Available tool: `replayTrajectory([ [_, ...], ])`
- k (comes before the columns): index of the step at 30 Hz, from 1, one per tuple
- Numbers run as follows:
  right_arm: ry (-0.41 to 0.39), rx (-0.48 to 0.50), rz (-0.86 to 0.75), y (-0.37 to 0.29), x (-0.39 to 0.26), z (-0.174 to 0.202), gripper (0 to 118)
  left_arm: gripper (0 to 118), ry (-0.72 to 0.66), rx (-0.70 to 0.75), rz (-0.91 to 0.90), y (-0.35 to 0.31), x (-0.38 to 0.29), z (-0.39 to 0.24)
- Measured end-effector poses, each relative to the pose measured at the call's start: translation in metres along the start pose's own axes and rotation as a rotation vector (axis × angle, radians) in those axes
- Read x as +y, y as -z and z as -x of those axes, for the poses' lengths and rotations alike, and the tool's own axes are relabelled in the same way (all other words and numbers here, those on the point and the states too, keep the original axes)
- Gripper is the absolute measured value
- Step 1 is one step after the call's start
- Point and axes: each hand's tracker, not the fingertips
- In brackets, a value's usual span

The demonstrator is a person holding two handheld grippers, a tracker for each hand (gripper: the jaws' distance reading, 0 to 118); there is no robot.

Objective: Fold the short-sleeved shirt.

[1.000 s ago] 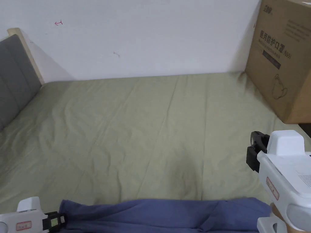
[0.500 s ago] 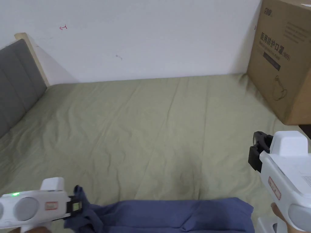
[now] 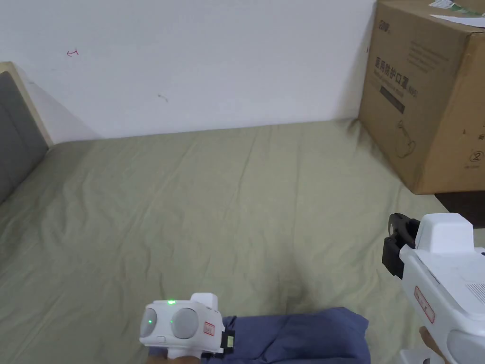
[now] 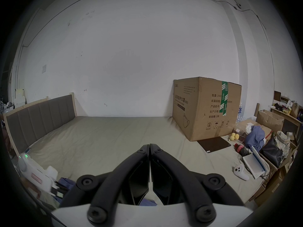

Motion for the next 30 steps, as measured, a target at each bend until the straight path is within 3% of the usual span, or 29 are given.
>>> replayTrajectory([
  [4,0.006,-0.015,0.009,-0.003,-0.002,-0.008,0,7,-0.019,0.031,0.038,0.025,-0.004,-0.007],
  [5,0.005,-0.017,0.01,-0.003,-0.002,-0.009,0,14,-0.019,0.039,0.039,0.026,-0.004,-0.007],
  [7,0.002,-0.022,0.012,-0.004,-0.002,-0.012,0,38,-0.04,0.017,0.034,0.018,-0.004,-0.008],
  [8,0.002,-0.024,0.012,-0.005,-0.002,-0.013,0,65,-0.061,-0.034,0.018,0.012,-0.003,-0.009],
  [10,0.008,-0.027,0.013,-0.004,-0.002,-0.013,0,95,-0.084,-0.064,-0.02,-0.003,-0.002,-0.012],
  [11,0.013,-0.027,0.011,-0.004,-0.001,-0.014,0,100,-0.074,-0.061,-0.067,-0.014,0.0,-0.011],
  [17,0.012,-0.019,-0.002,-0.004,0.003,-0.01,0,99,-0.068,-0.008,-0.324,-0.076,0.005,0.008],
  [20,0.009,-0.011,-0.005,-0.003,0.005,-0.007,0,94,-0.06,0.06,-0.425,-0.091,0.001,0.024],
  [22,0.007,-0.004,-0.006,-0.003,0.005,-0.005,0,76,-0.063,0.104,-0.484,-0.093,-0.004,0.035],
  [24,0.007,0.0,-0.006,-0.002,0.006,-0.003,0,38,-0.051,0.124,-0.496,-0.091,-0.01,0.043],
  [25,0.008,0.003,-0.006,-0.002,0.005,-0.002,0,25,-0.039,0.129,-0.505,-0.088,-0.014,0.047],
  [27,0.008,0.005,-0.002,-0.002,0.005,-0.001,0,20,-0.013,0.149,-0.5,-0.079,-0.021,0.051],
  [28,0.008,0.007,0.001,-0.001,0.004,0.0,0,5,0.006,0.17,-0.499,-0.072,-0.027,0.052],
  [30,0.006,0.009,0.004,0.0,0.004,0.001,0,0,0.017,0.18,-0.477,-0.06,-0.036,0.054],
])
